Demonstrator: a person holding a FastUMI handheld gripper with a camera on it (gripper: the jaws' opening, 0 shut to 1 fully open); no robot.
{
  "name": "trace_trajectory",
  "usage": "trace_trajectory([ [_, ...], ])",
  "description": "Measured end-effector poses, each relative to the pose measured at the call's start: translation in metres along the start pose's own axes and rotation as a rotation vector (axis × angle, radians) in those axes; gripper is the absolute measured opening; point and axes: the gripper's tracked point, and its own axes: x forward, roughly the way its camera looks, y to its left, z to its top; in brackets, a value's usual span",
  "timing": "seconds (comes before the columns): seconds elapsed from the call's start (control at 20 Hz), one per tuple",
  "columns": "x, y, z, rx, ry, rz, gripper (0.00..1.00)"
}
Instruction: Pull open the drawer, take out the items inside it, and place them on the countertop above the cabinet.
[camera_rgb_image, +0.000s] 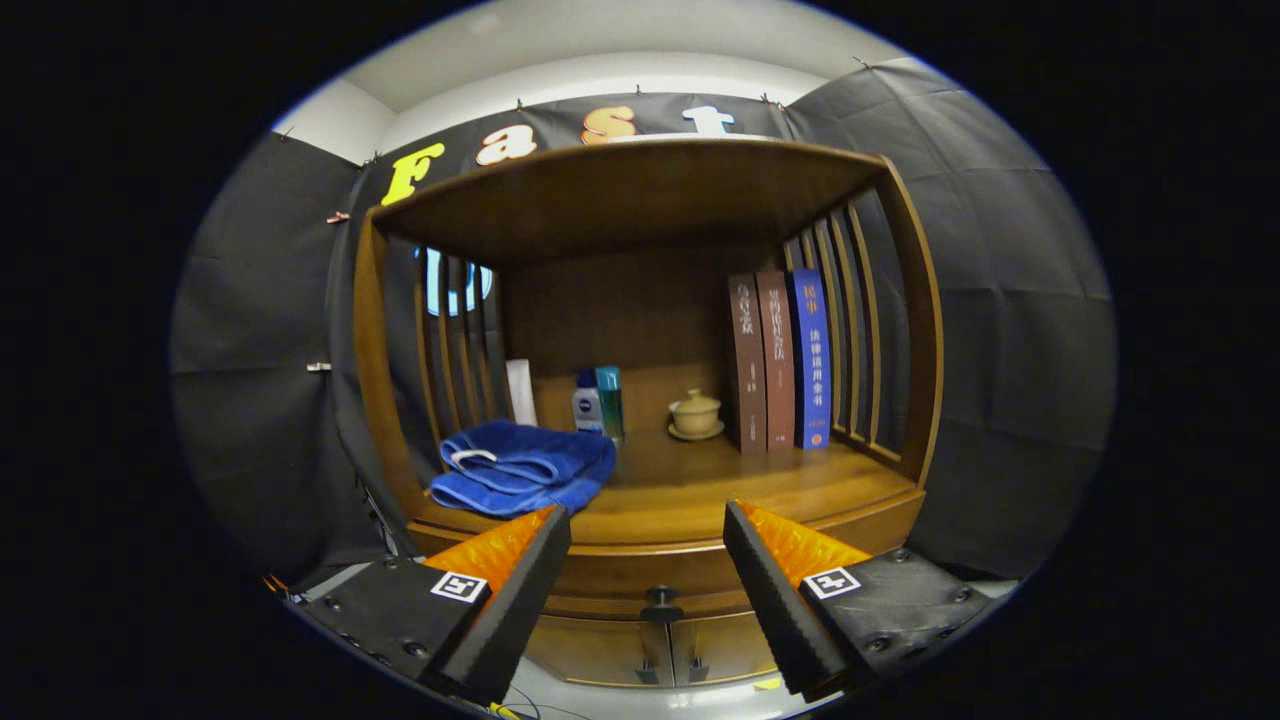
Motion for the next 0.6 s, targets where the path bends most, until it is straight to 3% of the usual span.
trace_trajectory([
  [0.5,0.038,-0.013,-0.103,0.004,0.200,-0.037,0.98],
  [0.6,0.045,-0.015,-0.124,0.008,0.253,-0.042,0.94],
])
